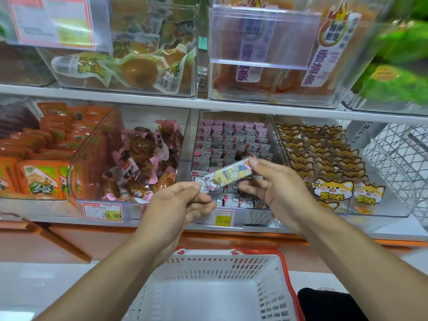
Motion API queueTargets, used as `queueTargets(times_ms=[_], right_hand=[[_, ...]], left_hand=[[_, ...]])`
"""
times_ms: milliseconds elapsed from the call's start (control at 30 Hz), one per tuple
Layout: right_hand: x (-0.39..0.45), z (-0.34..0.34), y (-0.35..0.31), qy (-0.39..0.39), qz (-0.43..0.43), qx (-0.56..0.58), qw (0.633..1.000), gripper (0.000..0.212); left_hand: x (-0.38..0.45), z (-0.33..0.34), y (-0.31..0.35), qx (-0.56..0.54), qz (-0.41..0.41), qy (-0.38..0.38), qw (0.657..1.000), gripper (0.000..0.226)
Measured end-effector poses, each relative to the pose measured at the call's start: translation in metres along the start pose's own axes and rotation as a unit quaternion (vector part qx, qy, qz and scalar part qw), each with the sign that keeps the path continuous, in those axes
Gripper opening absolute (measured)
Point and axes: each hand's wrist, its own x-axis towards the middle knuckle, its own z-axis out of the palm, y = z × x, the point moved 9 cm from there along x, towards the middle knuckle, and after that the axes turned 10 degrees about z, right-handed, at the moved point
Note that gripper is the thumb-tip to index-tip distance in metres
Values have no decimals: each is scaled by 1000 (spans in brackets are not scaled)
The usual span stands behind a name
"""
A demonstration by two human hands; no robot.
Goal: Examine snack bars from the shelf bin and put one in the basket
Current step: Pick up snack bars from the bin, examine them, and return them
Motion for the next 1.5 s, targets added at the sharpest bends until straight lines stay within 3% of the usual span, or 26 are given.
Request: queueTargets(times_ms=[100,200,300,400,500,733,833,867,967,1033,1167,1233,1367,1433,1500], right_hand=[[-2,-1,-9,6,-33,11,999,21],[-2,-24,-29,100,-111,20,989,28],[-8,-44,-62,245,-227,-127,934,30],[-2,-41,-75,277,-270,-231,893,31],[8,-30,-75,266,-283,-312,867,32],[25,-12,-69,235,-282,-477,798,31],[28,2,-64,199,-296,-553,753,28],[32,7,-61,190,-292,-597,722,29],[44,13,-48,218,-250,-759,560,52],[44,9,-54,265,-240,-788,502,51],[47,-4,-73,337,-199,-780,489,39],[53,-3,-68,325,-165,-804,470,26],[61,-1,-57,290,-143,-814,483,21],[63,-4,-58,296,-131,-803,501,22],[64,-9,-60,301,-128,-761,560,26]], left_hand=[[0,6,4,44,30,-23,998,18],[-5,16,18,191,131,-69,970,11],[-18,31,26,407,252,-121,869,17],[-30,50,22,525,326,-181,765,28],[-29,54,10,576,324,-214,719,40],[-24,51,-1,590,315,-226,708,44],[-25,51,-2,591,321,-228,704,44],[-25,52,-2,591,323,-229,703,45],[-26,53,-2,589,327,-231,702,44],[-27,53,0,588,327,-233,702,43],[-28,52,2,587,328,-235,702,40],[-28,52,3,588,327,-236,701,39],[-27,52,5,587,330,-238,700,37],[-27,52,4,586,330,-238,701,36],[-27,51,4,584,325,-238,705,36]])
